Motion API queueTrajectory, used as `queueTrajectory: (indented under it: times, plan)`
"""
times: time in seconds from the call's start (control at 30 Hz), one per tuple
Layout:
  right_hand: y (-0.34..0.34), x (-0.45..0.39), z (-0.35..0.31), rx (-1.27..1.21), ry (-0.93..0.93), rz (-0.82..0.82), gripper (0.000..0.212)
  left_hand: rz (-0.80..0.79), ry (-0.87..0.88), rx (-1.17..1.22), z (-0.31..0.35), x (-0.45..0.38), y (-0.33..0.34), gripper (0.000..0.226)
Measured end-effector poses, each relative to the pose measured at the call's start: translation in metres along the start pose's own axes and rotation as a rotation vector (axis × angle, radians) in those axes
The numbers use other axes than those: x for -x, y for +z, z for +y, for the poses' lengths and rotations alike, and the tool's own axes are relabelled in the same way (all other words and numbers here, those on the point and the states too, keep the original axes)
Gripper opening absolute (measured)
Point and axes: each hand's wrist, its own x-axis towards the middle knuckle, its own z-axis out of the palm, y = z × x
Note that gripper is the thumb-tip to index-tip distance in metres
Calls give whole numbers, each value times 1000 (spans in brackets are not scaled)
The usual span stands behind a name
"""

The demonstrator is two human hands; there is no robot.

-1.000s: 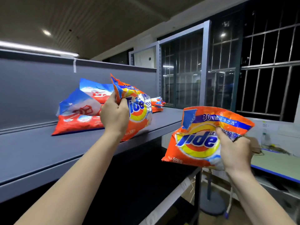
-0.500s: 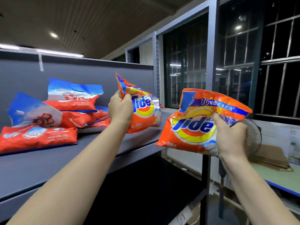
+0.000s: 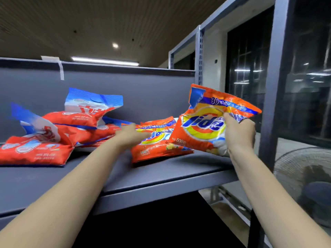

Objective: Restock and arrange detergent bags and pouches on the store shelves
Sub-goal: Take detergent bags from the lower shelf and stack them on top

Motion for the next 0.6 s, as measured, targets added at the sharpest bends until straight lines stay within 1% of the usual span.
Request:
queueTrajectory:
  times: [0.07, 0.1, 0.2, 0.23, 0.3, 0.33, 0.37, 0.4, 0.43, 0.5, 0.6]
  plan:
    - [23, -15, 4, -19, 56, -28, 30, -127, 101, -86, -3, 13, -1, 82]
    - [36, -20, 4, -64, 93, -43, 27, -157, 134, -151, -5, 18, 0, 84]
    - [80, -29, 1, -169, 158, -51, 18, -155, 196, -318, -12, 25, 7, 87]
    - [95, -29, 1, -167, 158, -95, 24, -134, 219, -337, -13, 26, 10, 87]
    - [121, -23, 3, -95, 151, -327, 54, -63, 266, -344, -16, 24, 13, 82]
    - [129, -17, 5, 11, 149, -432, 70, -13, 281, -356, -17, 22, 14, 77]
    - [135, -13, 8, 147, 131, -484, 84, 40, 285, -386, -18, 21, 14, 72]
    - [137, -10, 9, 254, 82, -482, 91, 89, 273, -424, -19, 20, 13, 68]
    - [138, -7, 10, 311, 7, -445, 89, 124, 250, -456, -20, 19, 13, 65]
    - [134, 0, 9, 332, -149, -361, 73, 173, 203, -505, -20, 18, 16, 61]
    - [125, 5, 10, 390, -287, -318, 52, 242, 151, -526, -17, 18, 20, 55]
